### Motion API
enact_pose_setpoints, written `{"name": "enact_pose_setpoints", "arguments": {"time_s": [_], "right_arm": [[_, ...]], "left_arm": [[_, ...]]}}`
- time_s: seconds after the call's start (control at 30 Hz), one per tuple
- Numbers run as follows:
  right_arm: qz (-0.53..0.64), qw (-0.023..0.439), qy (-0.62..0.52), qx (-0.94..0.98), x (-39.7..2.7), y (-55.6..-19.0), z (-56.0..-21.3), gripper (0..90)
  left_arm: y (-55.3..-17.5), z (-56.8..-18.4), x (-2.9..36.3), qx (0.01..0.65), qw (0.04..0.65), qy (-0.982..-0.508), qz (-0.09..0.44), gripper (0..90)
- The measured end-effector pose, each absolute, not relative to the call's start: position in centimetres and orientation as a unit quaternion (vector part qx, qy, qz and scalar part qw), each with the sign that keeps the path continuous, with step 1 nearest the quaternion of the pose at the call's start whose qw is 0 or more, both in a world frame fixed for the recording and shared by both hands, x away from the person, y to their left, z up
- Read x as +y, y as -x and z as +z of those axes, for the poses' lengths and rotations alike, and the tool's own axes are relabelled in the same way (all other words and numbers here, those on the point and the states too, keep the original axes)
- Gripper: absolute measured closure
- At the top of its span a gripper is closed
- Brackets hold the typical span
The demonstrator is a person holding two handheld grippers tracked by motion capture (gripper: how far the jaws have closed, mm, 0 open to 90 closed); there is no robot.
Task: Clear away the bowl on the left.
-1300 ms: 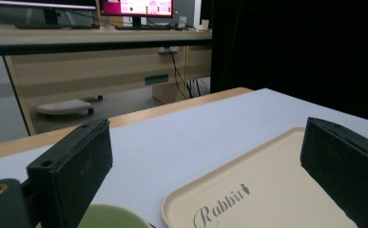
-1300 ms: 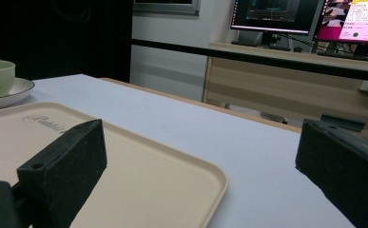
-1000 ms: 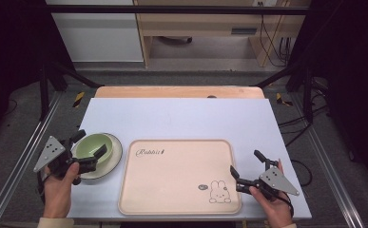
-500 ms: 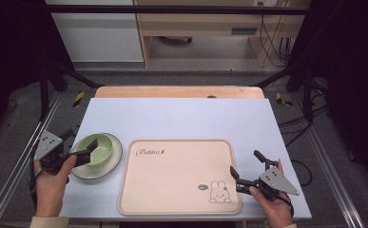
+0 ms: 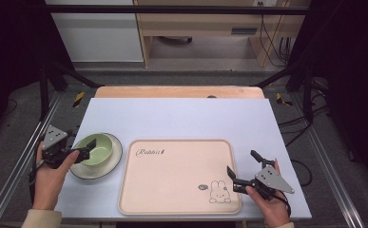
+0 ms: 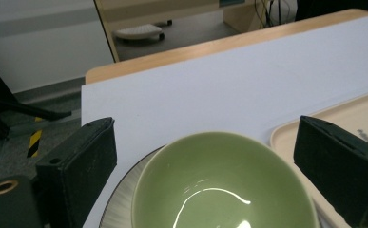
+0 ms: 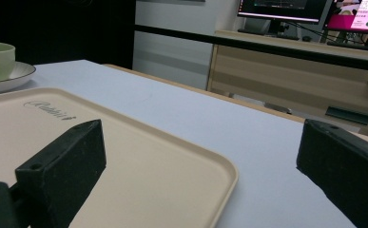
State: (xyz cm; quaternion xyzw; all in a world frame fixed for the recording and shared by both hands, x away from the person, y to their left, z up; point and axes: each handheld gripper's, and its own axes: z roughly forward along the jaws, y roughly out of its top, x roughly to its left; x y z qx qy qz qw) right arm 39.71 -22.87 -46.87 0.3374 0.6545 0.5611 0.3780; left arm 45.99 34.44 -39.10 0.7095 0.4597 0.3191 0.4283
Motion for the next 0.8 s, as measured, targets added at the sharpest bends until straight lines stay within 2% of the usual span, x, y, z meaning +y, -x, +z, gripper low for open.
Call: {"name": "enact_pose_setpoints", "arguments": {"time_s": [0.2,0.43,0.5,0.53,0.8], "right_arm": [[0.559,0.373,-0.339,0.658,-22.9,-39.9,-47.2,2.6],[0.553,0.378,-0.341,0.659,-23.4,-39.3,-47.2,2.6],[0.551,0.381,-0.343,0.659,-23.6,-39.0,-47.2,2.6],[0.549,0.382,-0.348,0.657,-23.9,-38.8,-47.2,2.6],[0.542,0.384,-0.353,0.659,-24.4,-38.5,-47.4,2.5]], "left_arm": [[-47.5,-39.9,35.7,0.513,0.410,-0.700,0.282,10.1],[-48.3,-40.1,36.2,0.521,0.387,-0.710,0.274,10.9],[-48.6,-40.2,36.3,0.522,0.379,-0.714,0.273,13.7],[-48.7,-40.2,36.5,0.525,0.375,-0.714,0.272,20.3],[-49.6,-40.5,37.0,0.532,0.326,-0.740,0.253,26.2]]}}
